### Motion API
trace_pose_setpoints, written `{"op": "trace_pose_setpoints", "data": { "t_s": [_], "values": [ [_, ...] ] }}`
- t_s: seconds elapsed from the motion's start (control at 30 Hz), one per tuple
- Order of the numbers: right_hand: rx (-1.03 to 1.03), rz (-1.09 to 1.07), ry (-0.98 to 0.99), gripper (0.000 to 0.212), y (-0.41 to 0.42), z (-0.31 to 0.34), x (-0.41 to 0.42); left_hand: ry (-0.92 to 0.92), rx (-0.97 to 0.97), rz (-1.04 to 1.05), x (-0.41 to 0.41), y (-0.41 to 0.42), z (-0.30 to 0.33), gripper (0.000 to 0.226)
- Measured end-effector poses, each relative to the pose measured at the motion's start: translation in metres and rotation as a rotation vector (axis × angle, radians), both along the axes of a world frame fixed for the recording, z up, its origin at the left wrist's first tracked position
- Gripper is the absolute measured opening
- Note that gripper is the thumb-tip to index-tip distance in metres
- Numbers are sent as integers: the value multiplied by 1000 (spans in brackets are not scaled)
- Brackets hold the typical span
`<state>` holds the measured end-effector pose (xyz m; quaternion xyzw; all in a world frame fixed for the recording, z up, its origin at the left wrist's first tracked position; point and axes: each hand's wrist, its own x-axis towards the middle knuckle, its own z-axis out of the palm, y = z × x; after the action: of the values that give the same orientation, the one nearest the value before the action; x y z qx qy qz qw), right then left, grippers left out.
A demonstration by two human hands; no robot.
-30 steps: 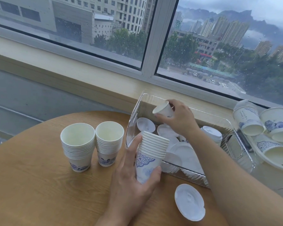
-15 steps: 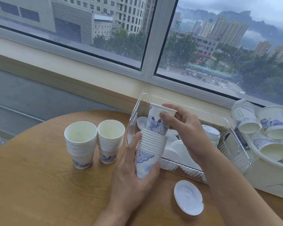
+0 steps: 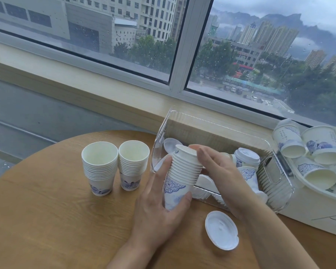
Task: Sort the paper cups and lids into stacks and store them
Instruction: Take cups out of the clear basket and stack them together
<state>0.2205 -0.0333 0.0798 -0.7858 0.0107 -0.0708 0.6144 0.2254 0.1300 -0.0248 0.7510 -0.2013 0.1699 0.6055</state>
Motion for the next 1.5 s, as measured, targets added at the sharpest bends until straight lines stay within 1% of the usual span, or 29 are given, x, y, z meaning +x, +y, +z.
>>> {"op": "trace_pose_setpoints", "data": {
  "t_s": [0.2, 0.23, 0.37, 0.47, 0.6, 0.67, 0.77, 0.9, 1.0, 1.07, 1.17, 1.23, 1.3, 1.37, 1.5],
  "values": [
    [225, -35, 41, 53, 20, -24, -17, -31, 22, 18, -13, 9, 2, 81],
    [238, -39, 23, 53, 26, -27, -20, -16, 16, 18, -15, 11, 3, 82],
    [244, -13, -34, 45, 57, -48, -35, 44, 16, 78, -23, 19, 8, 82],
    [281, -24, -61, 44, 74, -67, -39, 10, 114, 128, -29, 33, 7, 84],
    [351, -65, -137, 55, 86, -82, -43, -34, 247, 146, -36, 50, 5, 88],
    [347, -69, -158, 59, 88, -87, -46, -22, 298, 140, -37, 53, 5, 92],
    [260, -83, -151, 65, 86, -91, -51, 15, 367, 122, -36, 55, 4, 99],
    [174, -124, -152, 73, 78, -93, -51, 7, 426, 124, -34, 57, 2, 90],
    [135, -126, -151, 74, 78, -97, -48, -42, 388, 152, -28, 66, 1, 80],
    [104, -116, -151, 74, 78, -100, -46, -85, 338, 211, -23, 73, 1, 74],
    [33, -112, -154, 73, 78, -100, -44, -153, 277, 399, -19, 79, 4, 63],
    [-5, -111, -152, 72, 78, -101, -43, -165, 220, 539, -15, 82, 6, 61],
    [-23, -116, -151, 70, 77, -103, -42, -144, 155, 629, -9, 87, 7, 66],
    [-30, -123, -146, 68, 76, -105, -41, -105, 110, 663, -3, 93, 5, 75],
    [-80, -102, -111, 61, 77, -109, -37, 78, 62, 614, 11, 100, -3, 93]
  ]
}}
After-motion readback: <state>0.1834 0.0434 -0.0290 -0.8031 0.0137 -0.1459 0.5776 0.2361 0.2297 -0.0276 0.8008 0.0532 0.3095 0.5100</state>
